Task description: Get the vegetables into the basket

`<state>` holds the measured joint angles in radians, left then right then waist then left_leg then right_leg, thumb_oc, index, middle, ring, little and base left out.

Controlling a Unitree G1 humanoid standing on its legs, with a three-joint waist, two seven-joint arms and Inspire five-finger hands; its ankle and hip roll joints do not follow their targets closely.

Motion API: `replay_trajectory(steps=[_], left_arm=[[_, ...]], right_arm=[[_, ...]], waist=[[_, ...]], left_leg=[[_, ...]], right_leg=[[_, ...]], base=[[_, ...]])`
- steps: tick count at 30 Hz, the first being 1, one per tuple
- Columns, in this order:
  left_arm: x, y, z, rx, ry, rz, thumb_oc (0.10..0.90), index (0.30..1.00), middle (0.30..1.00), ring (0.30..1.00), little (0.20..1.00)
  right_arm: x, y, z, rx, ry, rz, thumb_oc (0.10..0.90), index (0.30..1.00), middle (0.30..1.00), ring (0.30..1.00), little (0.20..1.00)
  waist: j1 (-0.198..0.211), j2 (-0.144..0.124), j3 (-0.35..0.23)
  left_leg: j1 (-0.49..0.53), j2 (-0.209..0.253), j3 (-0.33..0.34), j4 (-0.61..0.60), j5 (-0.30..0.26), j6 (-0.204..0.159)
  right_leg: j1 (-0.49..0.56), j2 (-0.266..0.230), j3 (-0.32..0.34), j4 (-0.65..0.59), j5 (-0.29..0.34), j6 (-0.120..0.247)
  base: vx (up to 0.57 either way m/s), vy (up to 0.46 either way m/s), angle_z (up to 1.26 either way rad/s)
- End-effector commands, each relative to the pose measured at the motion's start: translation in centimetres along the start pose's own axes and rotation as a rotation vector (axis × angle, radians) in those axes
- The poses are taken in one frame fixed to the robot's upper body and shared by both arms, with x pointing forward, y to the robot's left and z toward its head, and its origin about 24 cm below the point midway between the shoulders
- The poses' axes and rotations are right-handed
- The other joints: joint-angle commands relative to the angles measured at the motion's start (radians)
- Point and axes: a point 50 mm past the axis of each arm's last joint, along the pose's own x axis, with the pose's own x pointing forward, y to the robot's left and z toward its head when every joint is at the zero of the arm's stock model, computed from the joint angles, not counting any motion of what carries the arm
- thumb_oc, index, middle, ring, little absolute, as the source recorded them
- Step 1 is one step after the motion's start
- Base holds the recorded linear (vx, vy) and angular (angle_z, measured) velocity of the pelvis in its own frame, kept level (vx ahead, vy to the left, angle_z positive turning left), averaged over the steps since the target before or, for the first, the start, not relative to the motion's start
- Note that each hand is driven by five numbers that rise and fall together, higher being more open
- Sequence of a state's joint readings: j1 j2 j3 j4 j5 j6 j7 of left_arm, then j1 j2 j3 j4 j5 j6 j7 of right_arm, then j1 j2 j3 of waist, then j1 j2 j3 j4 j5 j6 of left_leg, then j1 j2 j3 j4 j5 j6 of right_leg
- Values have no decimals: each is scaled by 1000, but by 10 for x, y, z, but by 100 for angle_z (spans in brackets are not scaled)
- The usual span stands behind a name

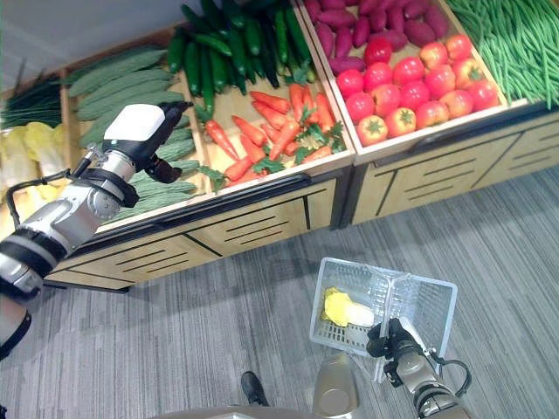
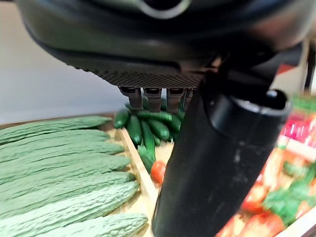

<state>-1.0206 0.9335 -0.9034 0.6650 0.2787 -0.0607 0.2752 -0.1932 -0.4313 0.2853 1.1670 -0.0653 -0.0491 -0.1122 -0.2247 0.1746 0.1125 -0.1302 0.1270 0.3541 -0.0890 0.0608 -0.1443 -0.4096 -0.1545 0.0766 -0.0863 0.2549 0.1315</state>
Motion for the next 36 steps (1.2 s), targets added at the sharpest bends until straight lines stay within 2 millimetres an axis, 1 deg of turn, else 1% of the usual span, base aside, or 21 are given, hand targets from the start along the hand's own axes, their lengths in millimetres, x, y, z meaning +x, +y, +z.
replay_trajectory(steps=[1,2,3,4,5,6,8,9,11,12,14,17,18,23,24,25,27,29,31,33,36], left_arm=[[11,134,-34,92,127,412,900,1000,1000,1000,1000],[11,135,-34,92,127,412,900,1000,1000,1000,1000],[11,137,-38,96,147,410,900,1000,1000,1000,1000],[11,138,-39,88,157,411,900,1000,1000,1000,1000],[11,138,-39,88,157,412,900,1000,1000,1000,1000],[13,142,-40,102,170,413,900,1000,1000,1000,1000],[13,142,-41,98,177,416,900,1000,1000,1000,1000],[14,142,-41,86,183,420,900,1000,1000,1000,1000],[15,142,-40,80,186,421,900,1000,1000,1000,1000],[17,142,-40,76,191,418,900,1000,1000,1000,1000],[17,142,-40,84,196,413,900,1000,1000,1000,1000],[18,139,-42,76,207,404,900,1000,1000,1000,1000],[18,136,-42,75,214,395,900,1000,1000,1000,1000],[19,124,-45,56,234,362,900,1000,1000,1000,1000],[18,116,-48,54,253,332,900,1000,1000,1000,1000],[18,116,-47,52,252,331,900,1000,1000,1000,1000],[18,102,-50,11,275,298,900,1000,1000,1000,1000],[18,95,-52,12,294,269,900,1000,1000,1000,1000],[18,93,-54,27,302,251,900,1000,1000,1000,1000],[18,85,-55,10,317,216,900,1000,1000,1000,1000],[19,78,-53,-17,323,199,900,1000,1000,1000,1000]], right_arm=[[-13,31,-38,-116,118,141,400,300,300,300,300],[-13,31,-38,-116,118,141,400,300,300,300,300],[-12,30,-35,-114,105,140,400,300,300,300,300],[-12,30,-35,-118,105,142,400,300,300,300,300],[-12,30,-35,-117,105,142,400,300,300,300,300],[-11,29,-34,-118,102,143,400,300,300,300,300],[-11,29,-35,-116,102,143,400,300,300,300,300],[-11,28,-33,-108,100,135,400,300,300,300,300],[-10,27,-32,-104,97,131,400,300,300,300,300],[-10,24,-32,-98,101,118,400,300,300,300,300],[-9,22,-30,-99,95,112,400,300,300,300,300],[-8,20,-28,-93,91,104,400,300,300,300,300],[-7,19,-27,-93,91,95,400,300,300,300,300],[-6,16,-24,-87,85,81,400,300,300,300,300],[-6,16,-24,-86,85,76,400,300,300,300,300],[-6,15,-25,-85,87,76,400,300,300,300,300],[-6,15,-25,-67,90,65,400,300,300,300,300],[-6,13,-25,-65,93,61,400,300,300,300,300],[-6,14,-26,-69,96,63,400,300,300,300,300],[-6,13,-26,-58,100,53,400,300,300,300,300],[-6,14,-27,-53,102,53,400,300,300,300,300]], waist=[[-34,34,56],[-34,34,56],[-43,53,62],[-43,60,61],[-41,60,60],[-45,74,64],[-46,81,64],[-50,90,66],[-50,95,66],[-55,107,68],[-56,114,69],[-60,115,72],[-60,121,73],[-62,126,76],[-64,126,77],[-62,128,77],[-64,131,78],[-67,133,79],[-68,133,78],[-70,133,78],[-71,133,77]], left_leg=[[1,11,-41,2,22,-60],[1,11,-41,2,22,-60],[-8,7,-32,2,23,-62],[-12,6,-25,2,24,-63],[-13,6,-24,2,24,-63],[-19,6,-15,2,24,-66],[-24,7,-11,2,27,-68],[-29,10,-4,2,28,-70],[-32,12,1,2,28,-72],[-34,16,14,2,25,-76],[-40,19,23,2,27,-79],[-50,22,29,2,34,-83],[-49,25,35,2,31,-84],[-56,29,42,2,34,-88],[-60,33,44,2,41,-89],[-57,34,44,2,36,-89],[-59,35,46,2,38,-90],[-60,36,46,2,39,-91],[-61,38,46,2,40,-91],[-69,40,48,2,41,-92],[-76,41,47,2,43,-93]], right_leg=[[12,-27,12,15,-36,96],[12,-27,12,15,-35,96],[-5,-26,22,14,-33,98],[-14,-26,28,14,-30,98],[-16,-25,29,14,-30,98],[-28,-24,34,13,-28,100],[-35,-22,36,12,-29,100],[-46,-20,40,12,-26,100],[-55,-17,44,12,-25,101],[-65,-11,48,12,-28,103],[-73,-5,51,11,-28,104],[-86,0,54,9,-21,102],[-90,6,56,11,-26,102],[-100,14,55,11,-27,99],[-106,19,56,10,-24,94],[-104,19,55,11,-29,96],[-108,23,56,12,-27,94],[-109,26,55,11,-26,92],[-112,26,54,12,-25,91],[-119,28,54,12,-22,89],[-130,31,53,13,-18,87]], base=[[3,19,-14],[17,31,-20],[26,25,-20],[27,25,-21],[31,-1,-22],[25,-28,-19],[22,-32,-17],[12,-19,-13],[33,-31,-15],[51,-42,-21],[22,-40,-16],[19,-34,-11],[24,-49,-10],[9,-33,-11],[18,-26,-3],[12,-37,-2],[0,0,0],[0,0,0],[0,0,0],[0,0,0],[0,0,0]])
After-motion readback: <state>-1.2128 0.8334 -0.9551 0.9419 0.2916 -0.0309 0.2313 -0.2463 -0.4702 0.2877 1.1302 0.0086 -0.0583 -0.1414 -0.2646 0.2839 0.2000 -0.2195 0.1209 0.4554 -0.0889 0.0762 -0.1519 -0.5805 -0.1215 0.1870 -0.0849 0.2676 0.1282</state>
